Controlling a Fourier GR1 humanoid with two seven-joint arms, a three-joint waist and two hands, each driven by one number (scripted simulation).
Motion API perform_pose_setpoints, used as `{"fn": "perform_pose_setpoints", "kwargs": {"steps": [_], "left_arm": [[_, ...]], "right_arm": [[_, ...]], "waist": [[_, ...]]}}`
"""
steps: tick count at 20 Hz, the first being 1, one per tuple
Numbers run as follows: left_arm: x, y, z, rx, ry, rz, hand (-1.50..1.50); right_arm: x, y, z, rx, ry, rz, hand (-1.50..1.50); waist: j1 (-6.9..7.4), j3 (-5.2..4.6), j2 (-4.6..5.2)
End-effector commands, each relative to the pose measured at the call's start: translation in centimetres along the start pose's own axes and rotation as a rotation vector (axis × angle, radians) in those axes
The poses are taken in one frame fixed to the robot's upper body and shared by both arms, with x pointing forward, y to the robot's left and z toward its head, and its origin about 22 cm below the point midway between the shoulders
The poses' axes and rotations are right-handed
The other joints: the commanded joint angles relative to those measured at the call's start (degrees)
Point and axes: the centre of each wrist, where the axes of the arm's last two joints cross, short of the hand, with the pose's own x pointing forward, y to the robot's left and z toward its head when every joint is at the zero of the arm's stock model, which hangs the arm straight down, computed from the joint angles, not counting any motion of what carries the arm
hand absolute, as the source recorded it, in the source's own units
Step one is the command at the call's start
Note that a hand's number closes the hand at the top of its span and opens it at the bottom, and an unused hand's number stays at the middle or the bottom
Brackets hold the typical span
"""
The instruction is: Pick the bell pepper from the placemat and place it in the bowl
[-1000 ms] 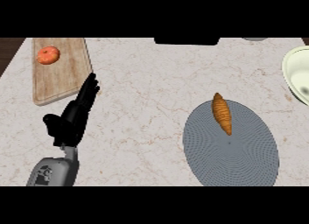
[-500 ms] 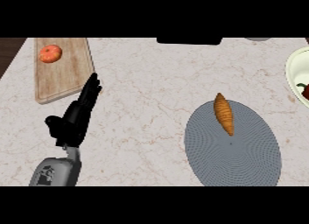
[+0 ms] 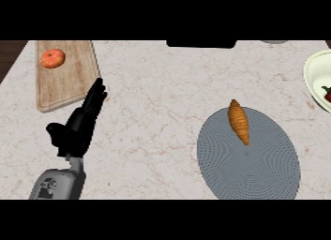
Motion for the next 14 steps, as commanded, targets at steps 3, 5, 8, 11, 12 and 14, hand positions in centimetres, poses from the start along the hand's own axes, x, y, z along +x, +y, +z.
{"fn": "perform_pose_setpoints", "kwargs": {"steps": [3,5,8,11,12,14], "left_arm": [[0.0,-0.5,0.1,0.013,-0.001,-0.008,0.0],[0.3,0.2,0.6,-0.013,0.014,0.008,0.0],[-0.5,1.3,-0.3,0.007,0.012,-0.005,0.0],[-0.2,-0.8,0.8,0.009,0.001,-0.003,0.0],[1.1,-0.3,-0.1,0.009,-0.016,-0.002,0.0],[-0.3,0.8,1.2,0.007,-0.014,0.009,0.0]], "right_arm": [[0.1,-3.8,0.7,-0.086,0.012,-0.17,-1.5],[0.7,-4.4,0.4,-0.06,0.046,-0.198,-1.5],[-0.5,-5.9,2.1,-0.071,0.049,-0.258,-1.5],[-1.4,-8.7,4.3,-0.067,0.037,-0.346,-1.5],[-1.0,-7.5,3.2,-0.044,0.048,-0.351,-1.5],[-1.6,-9.9,5.3,-0.022,0.056,-0.353,-1.5]], "waist": [[-0.61,-0.05,-0.22],[-0.29,-0.06,-0.24],[-0.54,-0.02,0.02],[-0.58,0.07,-0.09],[-0.04,0.07,0.05],[-0.15,0.06,-0.02]]}}
